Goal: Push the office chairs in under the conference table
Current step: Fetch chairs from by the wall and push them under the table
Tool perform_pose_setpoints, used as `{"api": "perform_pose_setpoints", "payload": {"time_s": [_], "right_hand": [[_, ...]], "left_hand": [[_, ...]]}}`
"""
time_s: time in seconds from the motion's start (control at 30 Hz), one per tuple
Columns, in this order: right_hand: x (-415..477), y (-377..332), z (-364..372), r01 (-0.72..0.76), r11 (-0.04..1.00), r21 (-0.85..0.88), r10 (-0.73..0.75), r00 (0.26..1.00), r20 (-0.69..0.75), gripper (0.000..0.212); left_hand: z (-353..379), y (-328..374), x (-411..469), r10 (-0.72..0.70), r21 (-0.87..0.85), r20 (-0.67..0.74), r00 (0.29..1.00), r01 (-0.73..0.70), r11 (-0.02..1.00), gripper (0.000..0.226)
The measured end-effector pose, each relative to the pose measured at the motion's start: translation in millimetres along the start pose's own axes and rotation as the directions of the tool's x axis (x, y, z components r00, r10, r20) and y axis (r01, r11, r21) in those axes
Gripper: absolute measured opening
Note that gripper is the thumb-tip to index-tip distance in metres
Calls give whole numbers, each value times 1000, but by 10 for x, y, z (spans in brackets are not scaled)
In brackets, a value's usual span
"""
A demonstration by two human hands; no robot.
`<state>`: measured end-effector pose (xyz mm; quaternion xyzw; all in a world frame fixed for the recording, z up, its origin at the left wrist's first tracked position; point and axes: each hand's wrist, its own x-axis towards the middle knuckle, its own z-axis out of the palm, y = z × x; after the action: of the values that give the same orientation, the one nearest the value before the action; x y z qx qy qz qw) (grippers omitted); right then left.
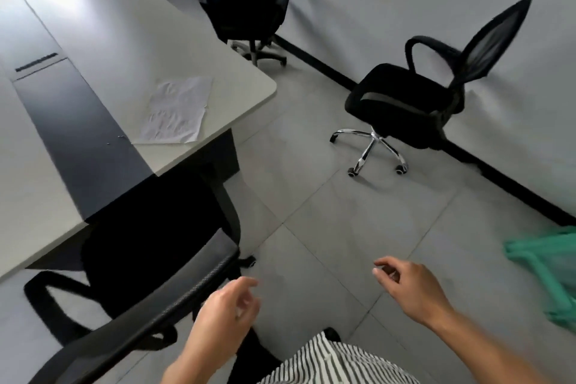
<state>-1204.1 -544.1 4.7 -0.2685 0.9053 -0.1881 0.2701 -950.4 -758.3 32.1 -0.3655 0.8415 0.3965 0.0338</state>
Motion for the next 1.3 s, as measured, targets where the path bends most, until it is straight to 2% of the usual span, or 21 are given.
{"api": "perform_pose_setpoints", "payload": {"time_s": [0.17, 0.37, 0.5, 0.63, 0.77, 0.97, 1.13, 1.3], "right_hand": [[99, 607, -404, -144, 987, 70, 148, 987, -62, 16], [750, 850, -748, -235, 951, 202, 267, 953, -145, 13], [1166, 905, -1069, -295, 908, 299, 363, 909, -204, 12], [1384, 962, -1476, -366, 842, 396, 491, 823, -285, 5], [1440, 1137, -1710, -421, 763, 490, 592, 759, -271, 21], [1709, 1623, -2089, -482, 717, 503, 653, 717, -244, 18], [2262, 2372, -2647, -459, 720, 521, 654, 700, -287, 11], [3004, 2922, -3553, -385, 811, 441, 547, 767, -336, 15]], "left_hand": [[88, 418, 466, -7, 5, 66, 998, 7, 1000, 22], [-28, 845, 1566, 41, 75, 95, 995, -48, 996, 20], [-99, 1395, 2538, 156, 81, 137, 978, -168, 982, 20], [-151, 2137, 3430, 284, 93, 220, 933, -310, 946, 16], [-14, 2848, 4104, 395, 119, 297, 869, -444, 888, 15], [525, 3672, 4730, 443, 106, 387, 809, -516, 850, 15], [1079, 4342, 5118, 438, 115, 414, 798, -523, 845, 14], [1538, 5233, 5533, 407, 62, 397, 823, -467, 882, 14]]}}
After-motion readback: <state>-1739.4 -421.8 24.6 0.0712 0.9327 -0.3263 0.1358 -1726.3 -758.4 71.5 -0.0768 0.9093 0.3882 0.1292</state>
